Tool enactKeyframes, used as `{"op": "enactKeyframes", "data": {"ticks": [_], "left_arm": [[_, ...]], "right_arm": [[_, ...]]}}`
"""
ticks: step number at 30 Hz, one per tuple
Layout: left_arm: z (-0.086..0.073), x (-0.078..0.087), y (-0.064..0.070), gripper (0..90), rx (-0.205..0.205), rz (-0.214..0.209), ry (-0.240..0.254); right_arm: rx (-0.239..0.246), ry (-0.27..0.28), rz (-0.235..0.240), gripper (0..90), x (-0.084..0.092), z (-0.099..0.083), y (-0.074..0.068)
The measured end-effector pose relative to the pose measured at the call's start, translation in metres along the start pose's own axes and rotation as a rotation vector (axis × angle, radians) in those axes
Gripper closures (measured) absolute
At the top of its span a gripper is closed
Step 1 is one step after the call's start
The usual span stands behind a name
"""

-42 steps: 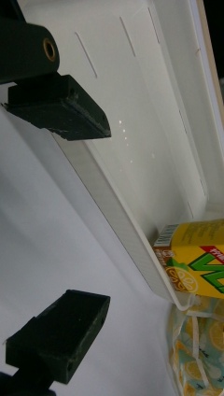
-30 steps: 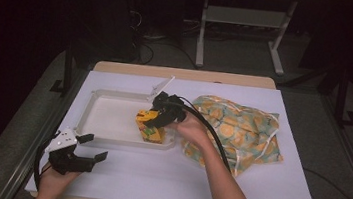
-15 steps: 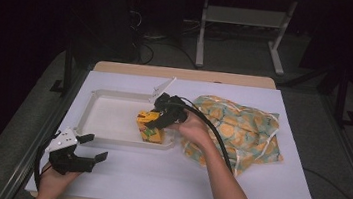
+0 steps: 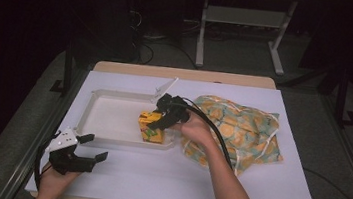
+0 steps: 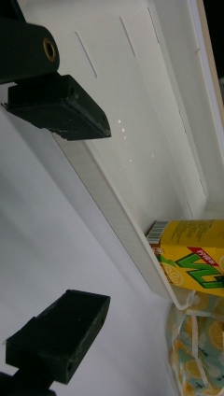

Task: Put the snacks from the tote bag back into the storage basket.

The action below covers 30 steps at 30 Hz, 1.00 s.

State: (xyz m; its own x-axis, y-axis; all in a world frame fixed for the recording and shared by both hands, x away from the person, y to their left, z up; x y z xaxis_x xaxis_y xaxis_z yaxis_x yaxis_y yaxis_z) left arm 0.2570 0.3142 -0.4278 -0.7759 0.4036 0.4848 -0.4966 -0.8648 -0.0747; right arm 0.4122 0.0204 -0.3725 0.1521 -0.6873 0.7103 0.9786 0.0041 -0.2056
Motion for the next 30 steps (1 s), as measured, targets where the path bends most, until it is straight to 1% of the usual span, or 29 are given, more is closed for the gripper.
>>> {"op": "enactKeyframes", "data": {"ticks": [2, 3, 5, 12, 19, 20, 21, 24, 30], "left_arm": [[0.0000, -0.0003, 0.0001, 15.8, -0.002, 0.000, -0.001], [0.0000, -0.0004, 0.0001, 15.8, -0.002, 0.000, 0.000], [0.0001, -0.0003, 0.0000, 15.8, -0.003, -0.001, -0.001], [-0.0001, -0.0002, 0.0001, 15.8, 0.001, 0.000, -0.004], [0.0000, 0.0002, 0.0000, 15.8, -0.002, 0.000, -0.006], [-0.0001, 0.0001, 0.0001, 15.8, 0.000, 0.001, -0.006], [-0.0001, 0.0001, 0.0002, 15.7, 0.000, 0.001, -0.005], [-0.0002, 0.0000, 0.0001, 15.8, 0.000, 0.002, -0.003], [-0.0003, 0.0003, 0.0001, 15.8, 0.003, 0.002, -0.003]], "right_arm": [[-0.004, 0.009, 0.007, 48.4, 0.0007, -0.0024, 0.0012], [-0.008, 0.011, 0.001, 48.4, 0.0012, -0.0035, 0.0012], [-0.010, 0.012, 0.014, 48.4, 0.0019, -0.0052, 0.0023], [0.006, -0.005, 0.011, 48.3, 0.0020, -0.0054, 0.0003], [0.018, -0.007, 0.012, 48.2, 0.0021, -0.0063, -0.0004], [0.014, -0.008, 0.013, 48.2, 0.0021, -0.0063, -0.0009], [0.027, -0.012, 0.013, 48.1, 0.0019, -0.0062, -0.0011], [0.029, -0.020, 0.005, 48.1, 0.0022, -0.0059, -0.0019], [0.030, -0.021, 0.006, 47.9, 0.0023, -0.0064, -0.0025]]}}
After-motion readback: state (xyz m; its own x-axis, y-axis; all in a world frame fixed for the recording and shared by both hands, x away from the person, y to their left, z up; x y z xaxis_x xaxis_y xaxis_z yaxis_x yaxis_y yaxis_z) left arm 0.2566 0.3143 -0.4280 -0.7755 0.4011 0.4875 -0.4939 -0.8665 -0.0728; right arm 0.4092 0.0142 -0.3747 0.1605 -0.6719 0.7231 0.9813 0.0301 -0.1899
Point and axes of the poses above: each handheld gripper's, and its own axes: x roughly backward along the jaws, z roughly out of its top, y roughly to its right, the point moved 1 cm from there along -x, roughly forward along the jaws, and after that the axes turned 14 degrees about z, right-handed, at the moved point
